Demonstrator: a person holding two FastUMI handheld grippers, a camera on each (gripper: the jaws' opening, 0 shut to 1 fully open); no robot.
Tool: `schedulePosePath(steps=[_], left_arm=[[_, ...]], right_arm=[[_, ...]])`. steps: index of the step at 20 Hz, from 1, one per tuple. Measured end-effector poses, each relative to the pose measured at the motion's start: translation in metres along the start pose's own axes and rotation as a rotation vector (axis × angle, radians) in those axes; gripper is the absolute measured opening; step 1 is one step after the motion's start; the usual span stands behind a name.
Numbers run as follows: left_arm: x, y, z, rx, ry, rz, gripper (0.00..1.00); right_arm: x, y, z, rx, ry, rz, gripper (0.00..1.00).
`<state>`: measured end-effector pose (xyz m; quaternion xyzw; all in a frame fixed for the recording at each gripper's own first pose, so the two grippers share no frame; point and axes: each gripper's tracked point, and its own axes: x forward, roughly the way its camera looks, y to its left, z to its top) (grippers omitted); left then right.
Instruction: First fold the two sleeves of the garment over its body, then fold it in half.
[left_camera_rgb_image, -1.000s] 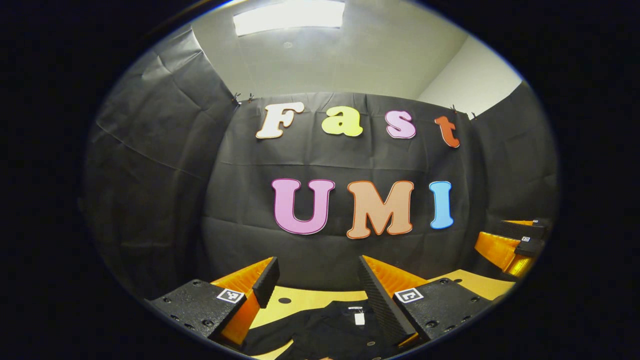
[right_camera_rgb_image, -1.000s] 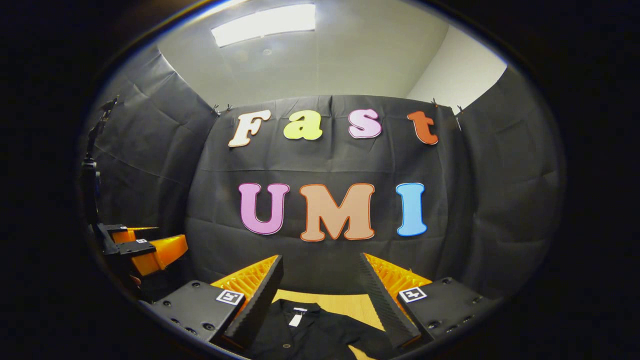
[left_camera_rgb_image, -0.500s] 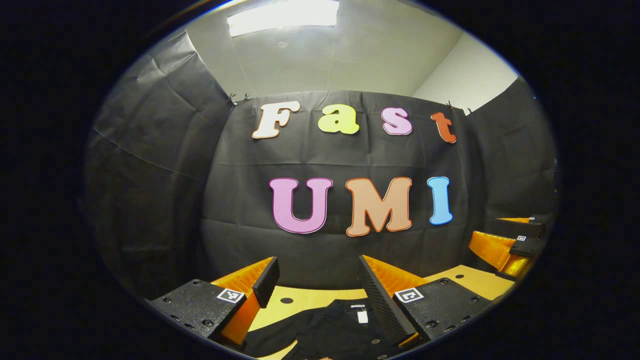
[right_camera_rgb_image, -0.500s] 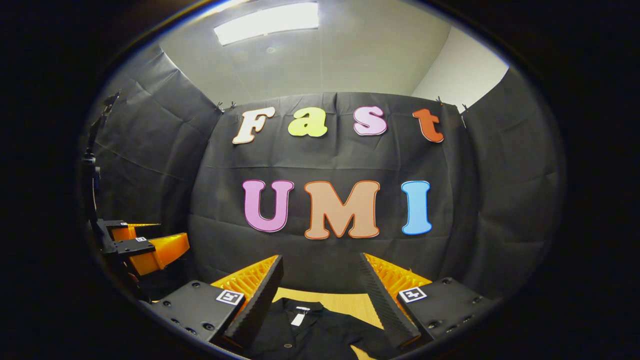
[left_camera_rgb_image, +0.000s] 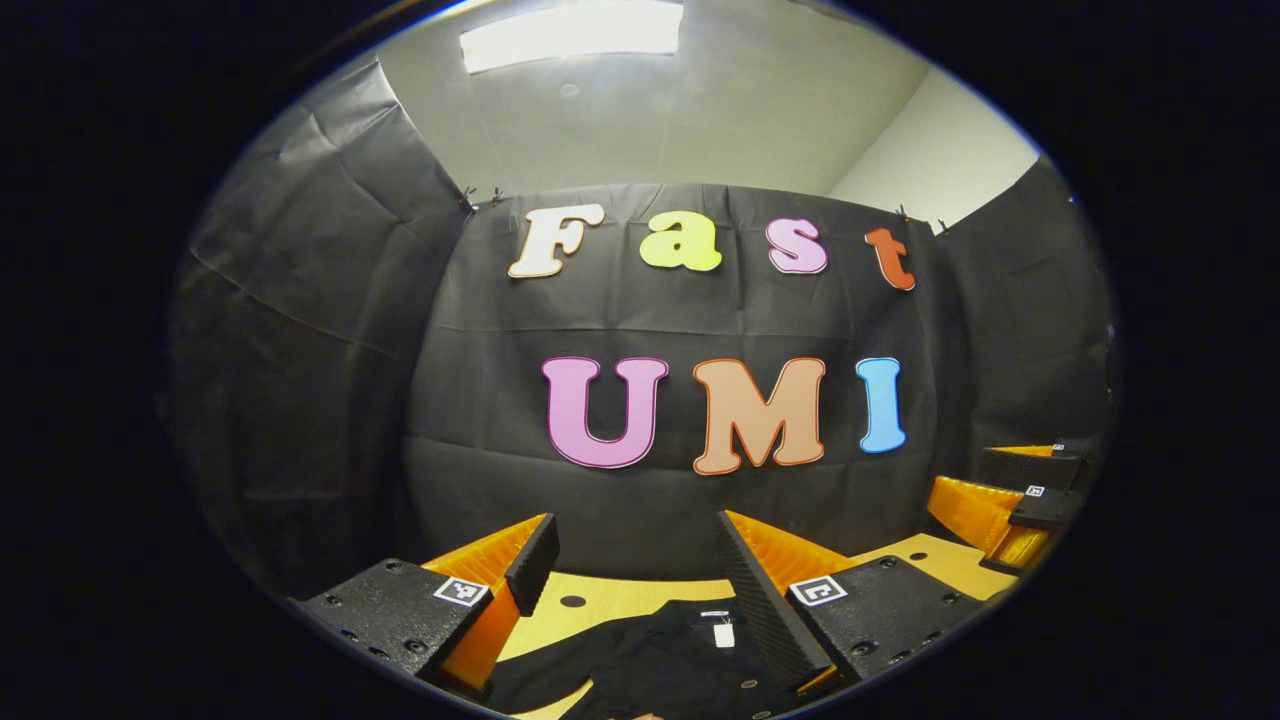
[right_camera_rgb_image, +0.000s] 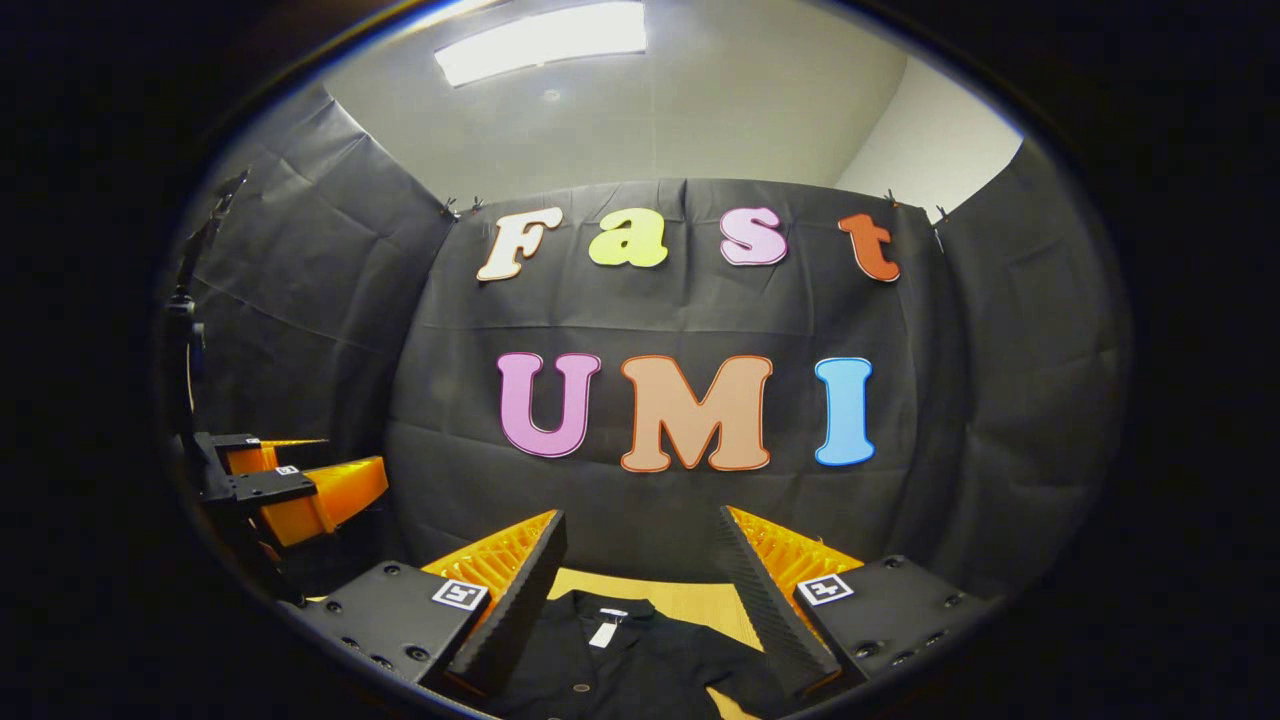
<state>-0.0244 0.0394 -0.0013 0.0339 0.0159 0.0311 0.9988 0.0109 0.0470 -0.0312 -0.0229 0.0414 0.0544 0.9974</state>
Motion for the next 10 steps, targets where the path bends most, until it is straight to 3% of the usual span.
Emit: schedulePosePath(steps=[10], left_arm=[[-0.001, -0.007, 0.001, -0.003, 0.000, -0.013, 0.92]], right_arm=[[-0.001, -0.012, -0.007, -0.001, 0.019, -0.024, 0.94]])
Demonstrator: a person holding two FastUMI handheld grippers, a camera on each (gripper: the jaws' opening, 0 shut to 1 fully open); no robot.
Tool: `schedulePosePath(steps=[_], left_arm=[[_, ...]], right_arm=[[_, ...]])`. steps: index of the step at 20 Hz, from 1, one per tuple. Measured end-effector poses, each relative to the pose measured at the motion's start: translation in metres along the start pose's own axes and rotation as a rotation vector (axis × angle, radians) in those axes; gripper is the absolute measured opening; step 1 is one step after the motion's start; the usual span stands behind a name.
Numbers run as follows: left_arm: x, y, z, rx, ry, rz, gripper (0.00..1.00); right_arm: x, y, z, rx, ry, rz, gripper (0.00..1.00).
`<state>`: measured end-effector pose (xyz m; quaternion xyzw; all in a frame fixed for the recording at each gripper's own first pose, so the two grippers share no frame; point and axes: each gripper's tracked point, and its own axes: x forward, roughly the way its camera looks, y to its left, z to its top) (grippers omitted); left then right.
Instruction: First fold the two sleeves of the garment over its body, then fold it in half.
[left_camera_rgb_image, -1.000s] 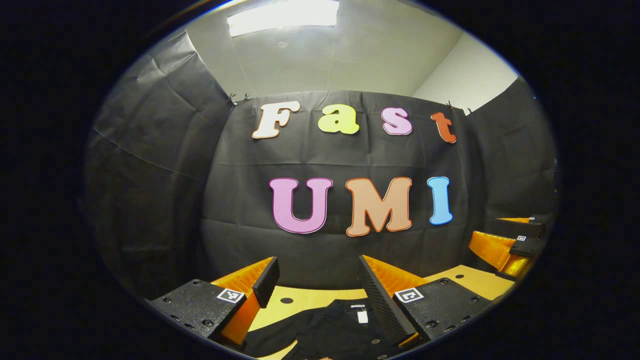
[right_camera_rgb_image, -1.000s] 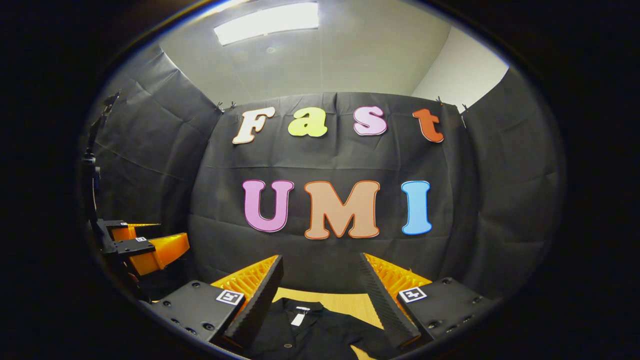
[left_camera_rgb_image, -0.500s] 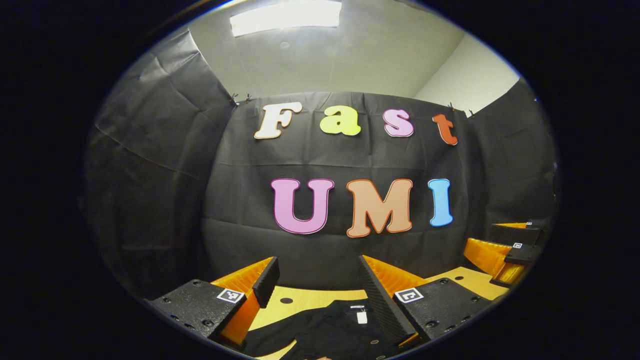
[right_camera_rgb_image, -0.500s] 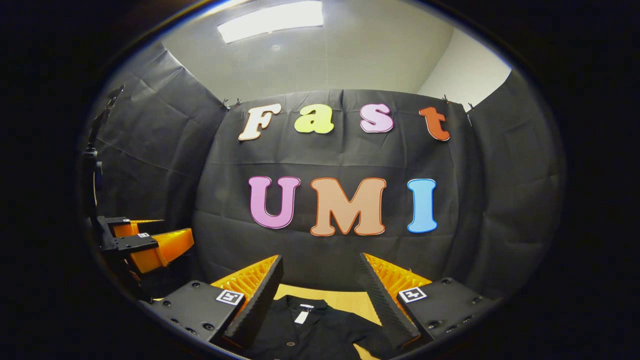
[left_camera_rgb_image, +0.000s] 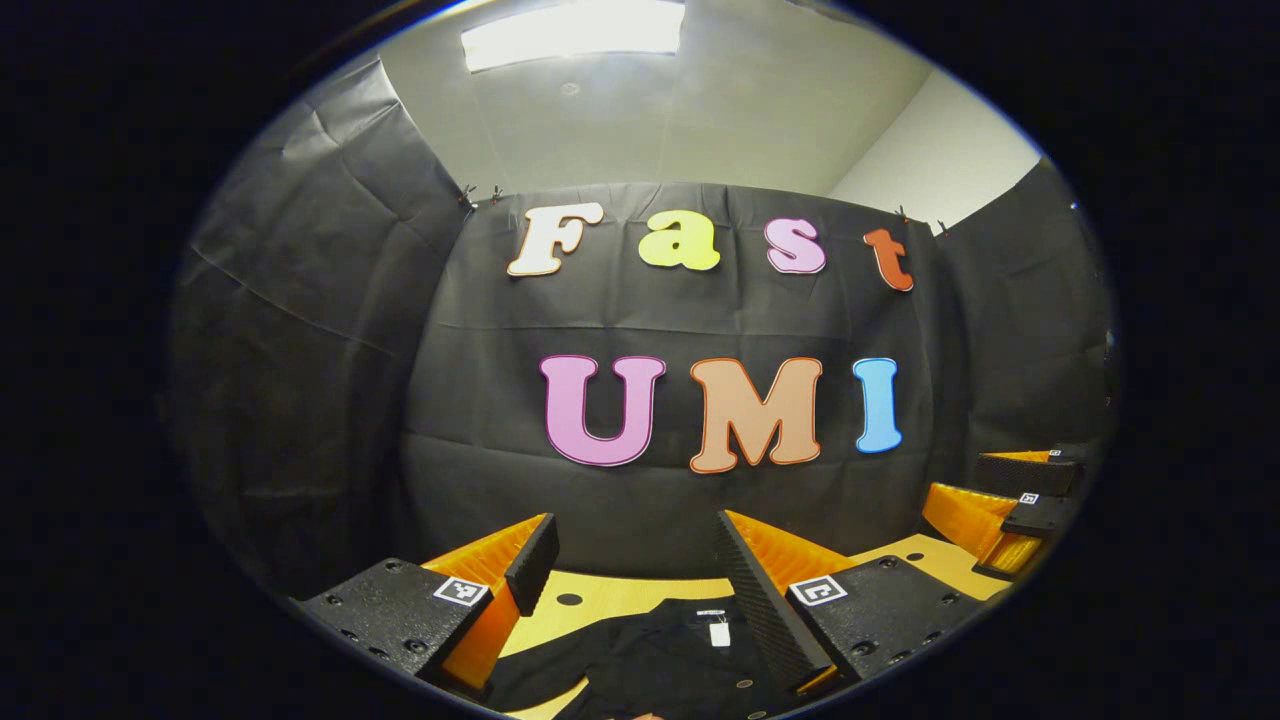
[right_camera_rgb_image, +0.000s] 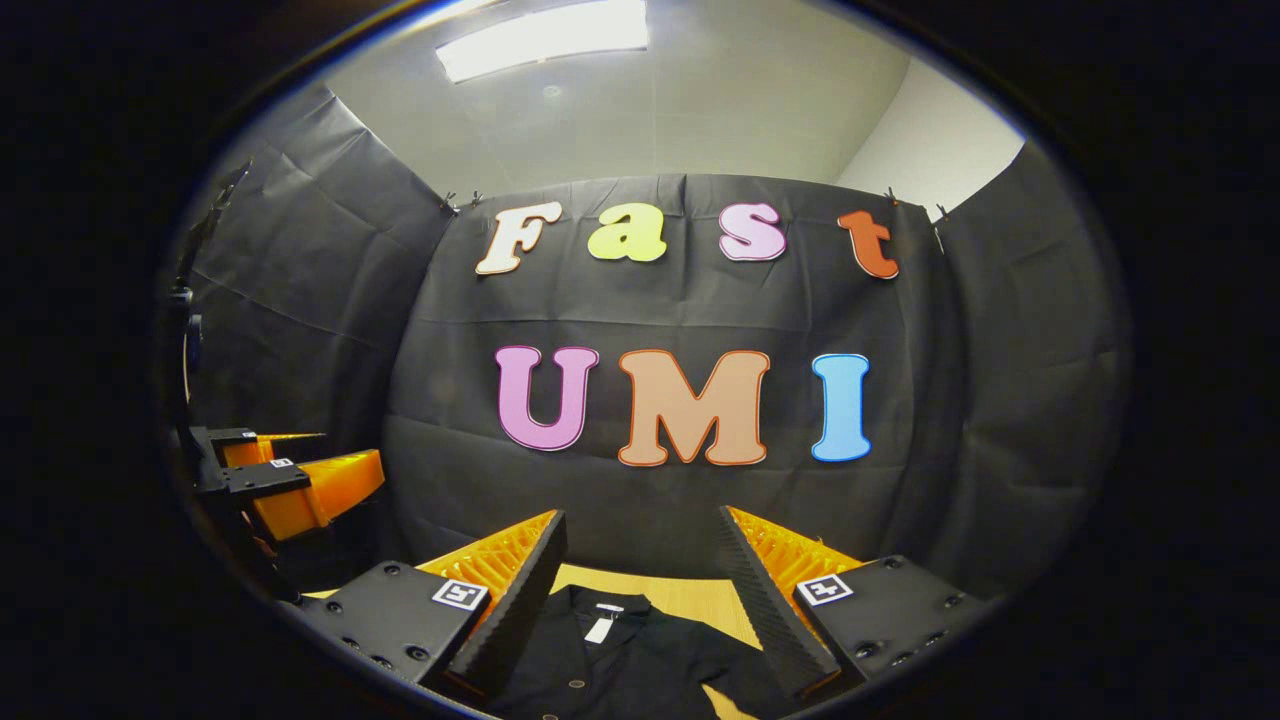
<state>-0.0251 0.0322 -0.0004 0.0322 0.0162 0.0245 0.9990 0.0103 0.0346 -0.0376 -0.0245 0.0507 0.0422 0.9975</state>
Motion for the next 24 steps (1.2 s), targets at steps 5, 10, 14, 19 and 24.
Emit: schedulePosePath(steps=[5, 10, 14, 19, 24], left_arm=[[0.000, -0.007, 0.000, 0.006, -0.005, -0.012, 0.92], [0.002, -0.013, -0.001, 0.006, -0.004, -0.021, 0.93], [0.001, -0.015, -0.001, 0.015, -0.003, -0.022, 0.93], [0.003, -0.018, -0.004, 0.017, 0.004, -0.025, 0.93], [0.004, -0.021, -0.006, 0.019, 0.009, -0.031, 0.92]], right_arm=[[0.003, -0.029, -0.010, -0.007, 0.028, -0.058, 0.97], [0.009, -0.066, -0.029, -0.041, 0.067, -0.135, 0.94], [0.010, -0.113, -0.057, -0.076, 0.132, -0.223, 0.99], [0.005, -0.164, -0.097, -0.122, 0.231, -0.320, 0.99], [-0.010, -0.208, -0.147, -0.124, 0.365, -0.399, 0.99]])
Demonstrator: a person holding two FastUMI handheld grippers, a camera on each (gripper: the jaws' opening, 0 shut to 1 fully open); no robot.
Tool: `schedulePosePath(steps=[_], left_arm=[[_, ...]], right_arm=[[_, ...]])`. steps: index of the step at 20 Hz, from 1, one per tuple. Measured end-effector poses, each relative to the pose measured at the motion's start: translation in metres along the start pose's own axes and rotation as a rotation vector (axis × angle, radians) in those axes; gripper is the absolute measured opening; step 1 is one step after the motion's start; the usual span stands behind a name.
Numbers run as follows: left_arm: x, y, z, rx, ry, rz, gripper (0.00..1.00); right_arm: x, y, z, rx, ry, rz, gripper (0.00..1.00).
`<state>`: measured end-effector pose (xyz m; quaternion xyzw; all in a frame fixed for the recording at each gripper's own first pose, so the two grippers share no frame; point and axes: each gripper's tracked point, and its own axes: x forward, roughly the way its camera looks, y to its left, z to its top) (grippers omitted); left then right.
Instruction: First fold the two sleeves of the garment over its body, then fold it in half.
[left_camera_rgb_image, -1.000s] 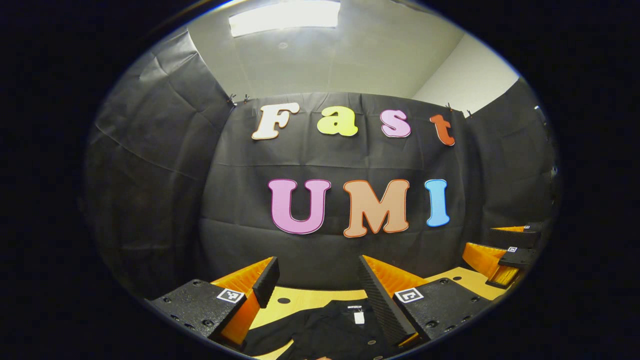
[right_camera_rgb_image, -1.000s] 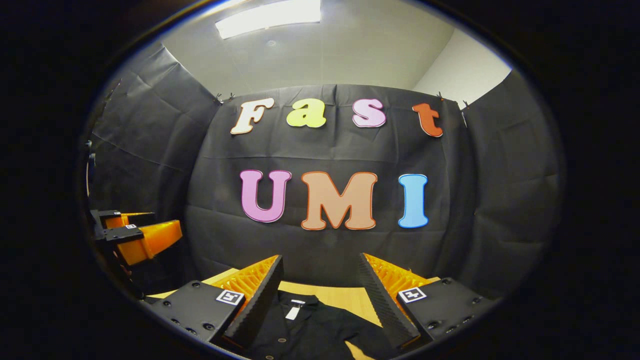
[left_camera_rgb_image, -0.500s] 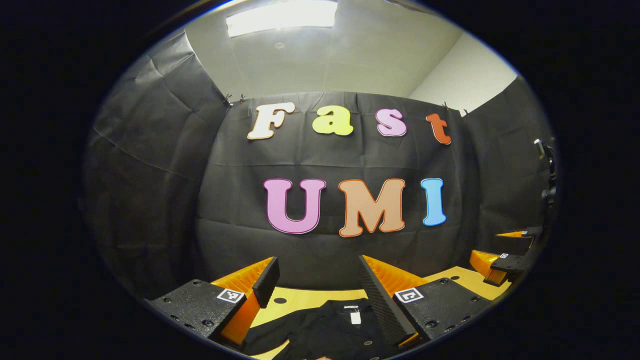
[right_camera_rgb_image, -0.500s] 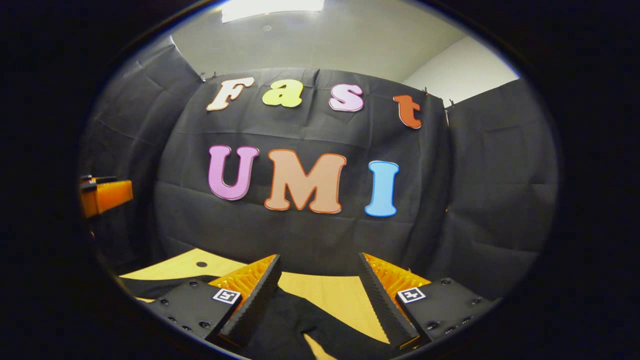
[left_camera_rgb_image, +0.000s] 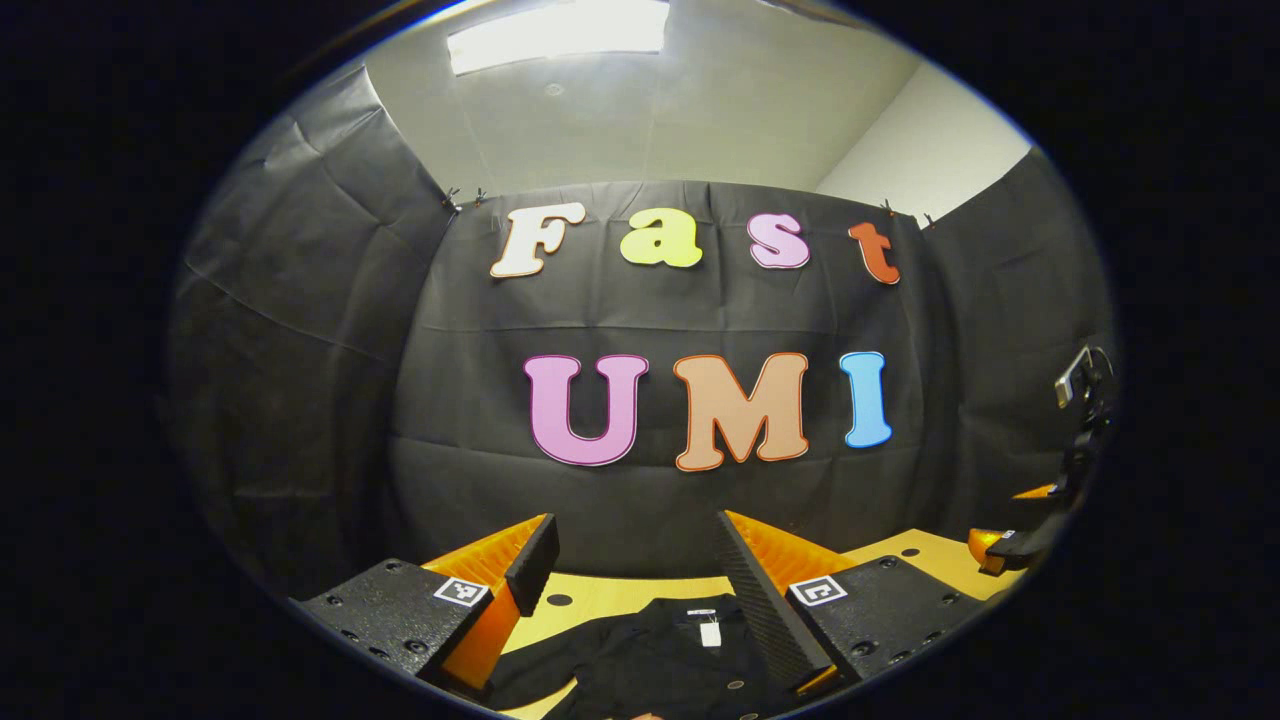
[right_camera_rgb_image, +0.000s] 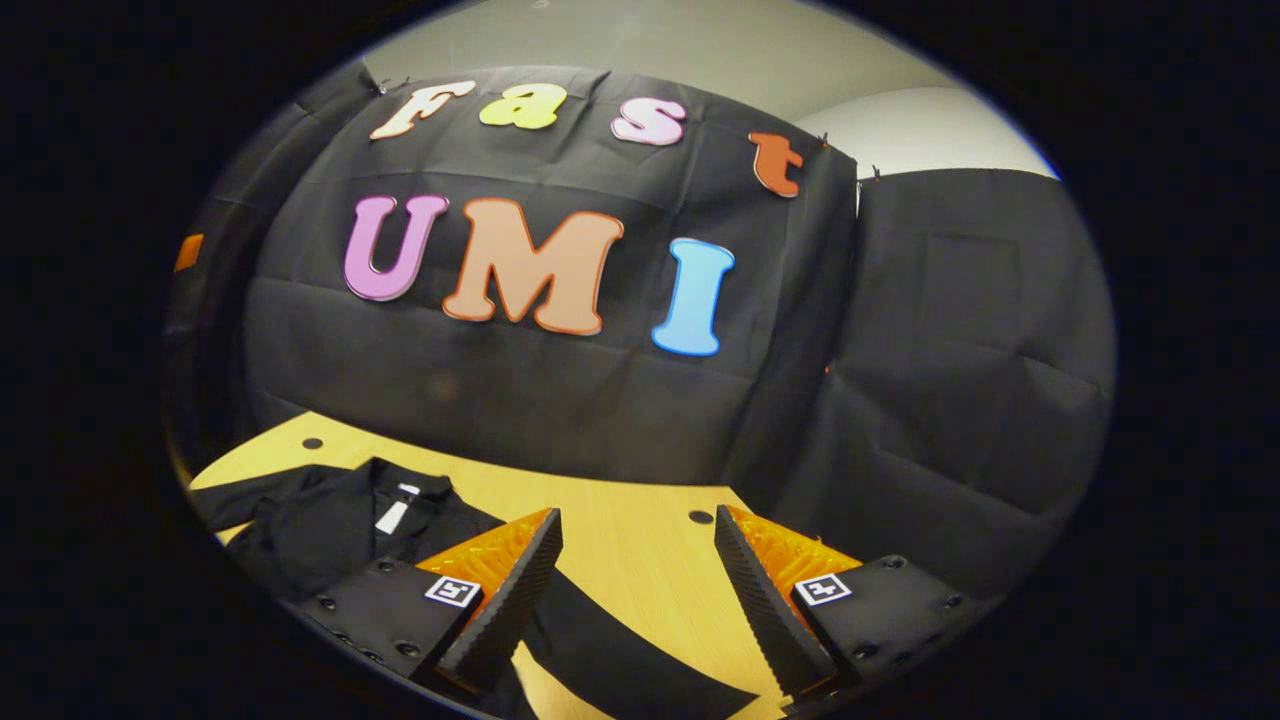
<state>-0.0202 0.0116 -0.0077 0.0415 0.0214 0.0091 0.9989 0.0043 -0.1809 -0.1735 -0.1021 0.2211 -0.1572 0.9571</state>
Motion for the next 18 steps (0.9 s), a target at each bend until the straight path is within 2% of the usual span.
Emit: schedulePosePath(steps=[6, 18], left_arm=[[0.001, -0.005, -0.002, 0.010, 0.006, -0.010, 0.92], [0.000, -0.009, -0.008, 0.024, 0.021, 0.001, 0.93]], right_arm=[[0.018, -0.025, -0.061, 0.005, 0.157, -0.051, 0.98], [0.022, -0.065, -0.209, -0.019, 0.593, -0.095, 0.99]])
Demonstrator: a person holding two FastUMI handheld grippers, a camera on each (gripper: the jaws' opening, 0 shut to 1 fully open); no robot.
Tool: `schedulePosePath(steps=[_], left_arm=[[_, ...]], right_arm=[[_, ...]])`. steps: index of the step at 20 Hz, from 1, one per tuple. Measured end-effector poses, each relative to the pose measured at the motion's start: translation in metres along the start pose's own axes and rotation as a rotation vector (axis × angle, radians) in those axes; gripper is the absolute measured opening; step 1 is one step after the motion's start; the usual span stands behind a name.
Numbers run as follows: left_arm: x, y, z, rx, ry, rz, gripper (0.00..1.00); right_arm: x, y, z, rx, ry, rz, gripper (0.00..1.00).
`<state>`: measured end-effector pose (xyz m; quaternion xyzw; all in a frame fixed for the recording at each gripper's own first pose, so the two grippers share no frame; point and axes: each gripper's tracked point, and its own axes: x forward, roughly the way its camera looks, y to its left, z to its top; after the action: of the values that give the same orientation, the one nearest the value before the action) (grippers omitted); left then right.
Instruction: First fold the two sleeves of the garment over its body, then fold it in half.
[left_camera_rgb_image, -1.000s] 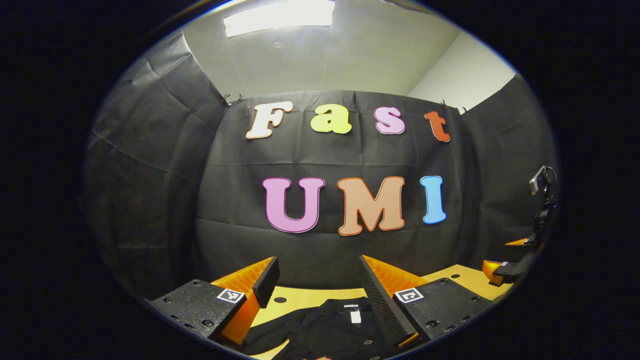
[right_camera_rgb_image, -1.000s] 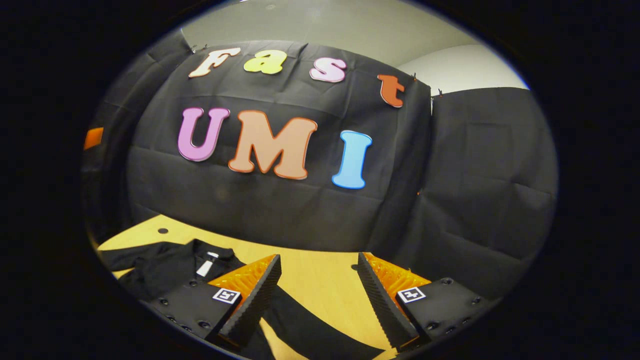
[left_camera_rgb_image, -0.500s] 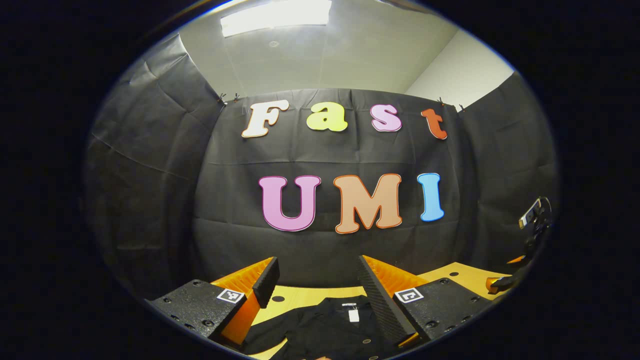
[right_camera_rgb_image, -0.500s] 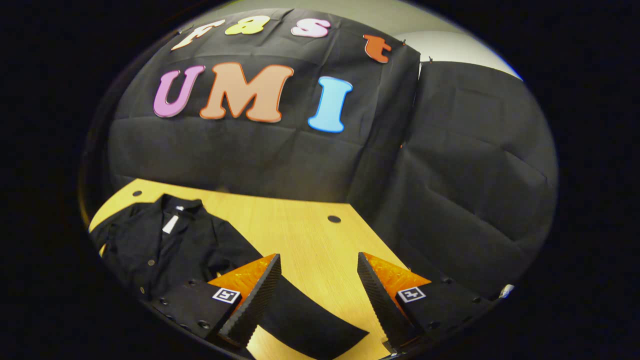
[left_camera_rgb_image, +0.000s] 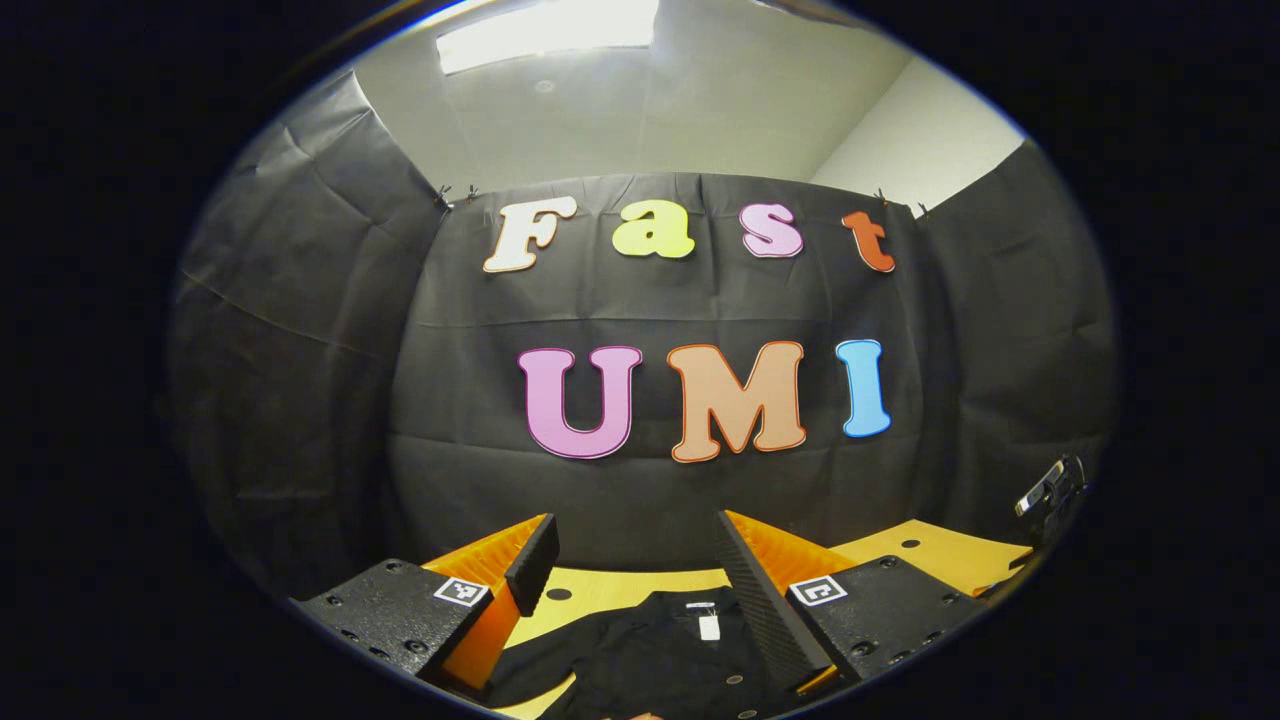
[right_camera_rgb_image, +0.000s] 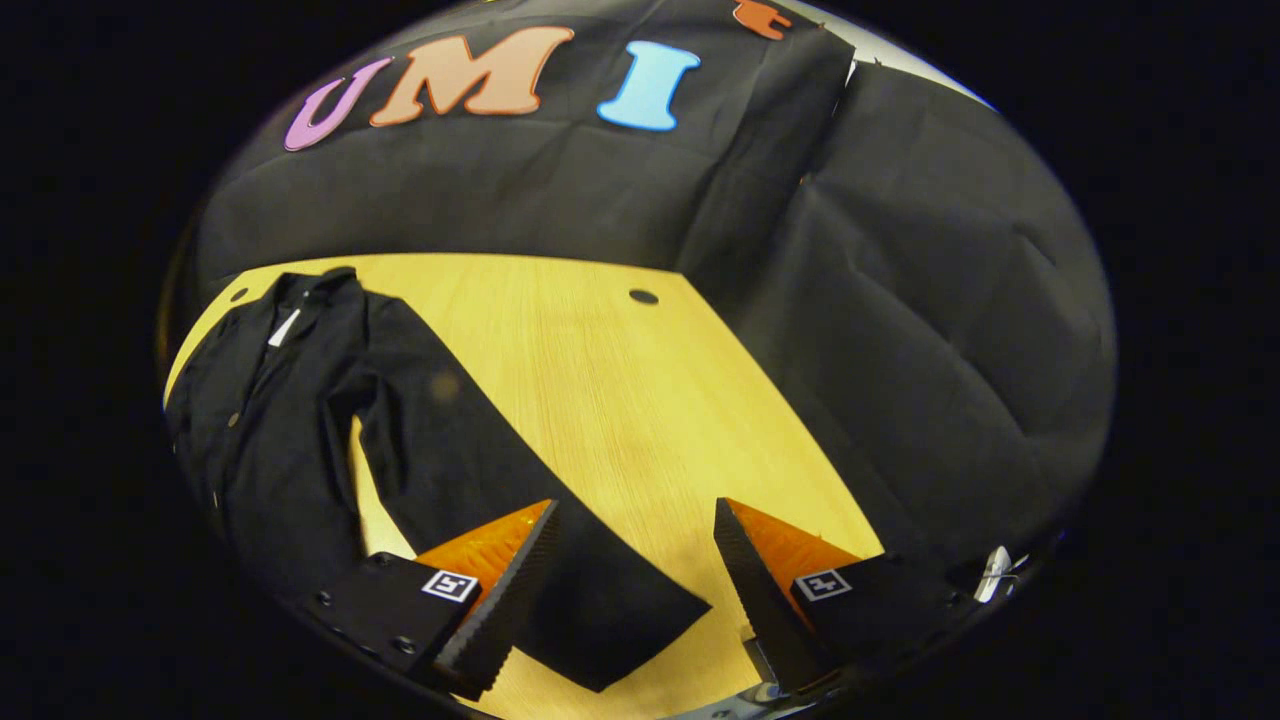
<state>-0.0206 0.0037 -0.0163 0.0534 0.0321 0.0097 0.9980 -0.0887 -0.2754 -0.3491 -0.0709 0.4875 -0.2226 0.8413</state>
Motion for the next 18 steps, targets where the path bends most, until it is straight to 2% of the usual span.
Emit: schedulePosePath(steps=[3, 10, 14, 15, 16, 17, 18], left_arm=[[0.002, -0.001, -0.002, 0.003, 0.005, 0.006, 0.93], [0.005, -0.004, -0.006, 0.010, 0.011, 0.013, 0.92], [0.008, -0.006, -0.004, 0.013, 0.012, 0.011, 0.93], [0.008, -0.006, -0.006, 0.013, 0.013, 0.011, 0.92], [0.008, -0.007, -0.007, 0.011, 0.014, 0.009, 0.92], [0.008, -0.007, -0.007, 0.009, 0.013, 0.010, 0.93], [0.008, -0.007, -0.007, 0.008, 0.013, 0.010, 0.93]], right_arm=[[0.015, -0.002, -0.027, 0.028, 0.113, 0.027, 0.98], [0.035, -0.005, -0.061, 0.057, 0.257, 0.028, 0.99], [0.036, -0.003, -0.063, 0.084, 0.299, 0.071, 1.00], [0.037, -0.003, -0.065, 0.097, 0.315, 0.085, 0.95], [0.037, -0.002, -0.066, 0.119, 0.330, 0.102, 1.00], [0.039, 0.001, -0.069, 0.154, 0.344, 0.129, 0.99], [0.039, 0.007, -0.070, 0.200, 0.361, 0.165, 0.93]])
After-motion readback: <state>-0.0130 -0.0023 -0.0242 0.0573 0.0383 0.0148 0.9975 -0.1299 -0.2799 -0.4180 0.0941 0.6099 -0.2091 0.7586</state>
